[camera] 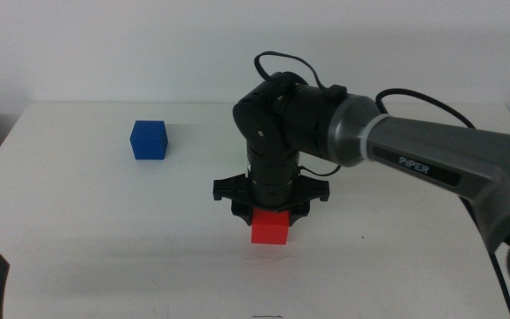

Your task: Stack red cubes first, then green, then blue cubes in a specific spot.

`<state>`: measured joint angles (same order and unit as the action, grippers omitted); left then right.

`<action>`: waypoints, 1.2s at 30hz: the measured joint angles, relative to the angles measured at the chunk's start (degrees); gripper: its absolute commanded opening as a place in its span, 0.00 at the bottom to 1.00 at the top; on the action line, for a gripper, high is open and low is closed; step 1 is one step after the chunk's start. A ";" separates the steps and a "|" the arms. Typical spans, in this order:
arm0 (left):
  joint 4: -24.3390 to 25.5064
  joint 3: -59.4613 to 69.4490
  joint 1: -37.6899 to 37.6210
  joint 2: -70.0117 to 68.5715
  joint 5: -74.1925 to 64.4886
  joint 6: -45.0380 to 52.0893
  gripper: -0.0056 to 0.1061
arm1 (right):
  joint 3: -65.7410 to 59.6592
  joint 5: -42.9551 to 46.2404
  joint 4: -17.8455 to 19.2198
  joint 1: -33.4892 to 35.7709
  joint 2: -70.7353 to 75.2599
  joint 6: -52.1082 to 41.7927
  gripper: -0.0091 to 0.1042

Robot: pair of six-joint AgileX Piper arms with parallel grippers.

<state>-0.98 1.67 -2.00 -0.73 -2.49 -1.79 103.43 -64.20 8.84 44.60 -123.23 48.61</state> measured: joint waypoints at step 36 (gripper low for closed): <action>0.00 0.00 0.00 0.00 0.00 0.00 0.89 | 2.04 -3.74 1.09 0.95 -1.59 -1.74 0.91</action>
<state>-0.98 1.67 -2.00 -0.73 -2.49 -1.79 105.47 -67.93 9.93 45.55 -124.82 46.86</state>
